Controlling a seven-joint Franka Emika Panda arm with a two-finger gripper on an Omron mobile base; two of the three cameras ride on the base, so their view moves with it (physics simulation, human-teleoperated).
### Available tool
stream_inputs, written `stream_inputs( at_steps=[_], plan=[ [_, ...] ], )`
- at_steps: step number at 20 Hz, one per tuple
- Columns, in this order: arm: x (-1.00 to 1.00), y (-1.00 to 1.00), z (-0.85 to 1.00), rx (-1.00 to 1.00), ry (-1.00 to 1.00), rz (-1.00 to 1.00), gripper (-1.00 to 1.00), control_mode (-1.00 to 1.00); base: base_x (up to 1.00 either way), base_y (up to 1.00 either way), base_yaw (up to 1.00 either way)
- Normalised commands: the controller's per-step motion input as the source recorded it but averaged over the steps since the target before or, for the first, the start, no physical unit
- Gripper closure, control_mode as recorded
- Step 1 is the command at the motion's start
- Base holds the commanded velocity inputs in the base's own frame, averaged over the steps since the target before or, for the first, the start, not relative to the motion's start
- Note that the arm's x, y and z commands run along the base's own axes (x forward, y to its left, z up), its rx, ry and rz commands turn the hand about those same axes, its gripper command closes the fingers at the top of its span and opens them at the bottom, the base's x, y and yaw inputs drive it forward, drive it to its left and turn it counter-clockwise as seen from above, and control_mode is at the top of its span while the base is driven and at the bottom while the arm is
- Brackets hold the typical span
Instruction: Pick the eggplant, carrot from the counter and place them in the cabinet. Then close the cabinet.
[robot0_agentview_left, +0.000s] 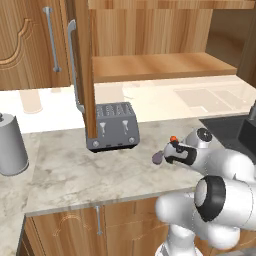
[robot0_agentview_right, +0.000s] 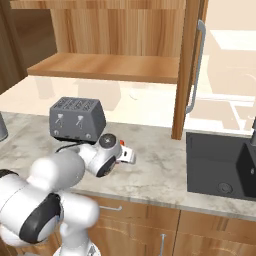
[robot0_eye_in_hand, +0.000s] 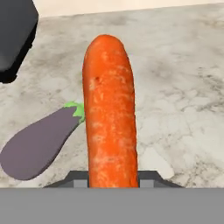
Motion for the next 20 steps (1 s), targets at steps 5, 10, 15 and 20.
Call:
stream_inputs(
  at_steps=[5, 10, 15, 20],
  plan=[
    [-1.00, 0.00, 1.00, -0.05, -0.11, 0.00, 1.00, -1.00, 0.00, 0.00, 0.00],
    [-1.00, -0.02, 1.00, -0.07, 0.19, 0.00, 1.00, -1.00, 0.00, 0.00, 0.00],
    [-0.90, 0.00, 1.00, -0.09, 0.08, -0.01, 1.00, -1.00, 0.00, 0.00, 0.00],
    [-0.35, 0.00, 1.00, -0.08, -0.05, -0.01, 1.00, -1.00, 0.00, 0.00, 0.00]
  ],
)
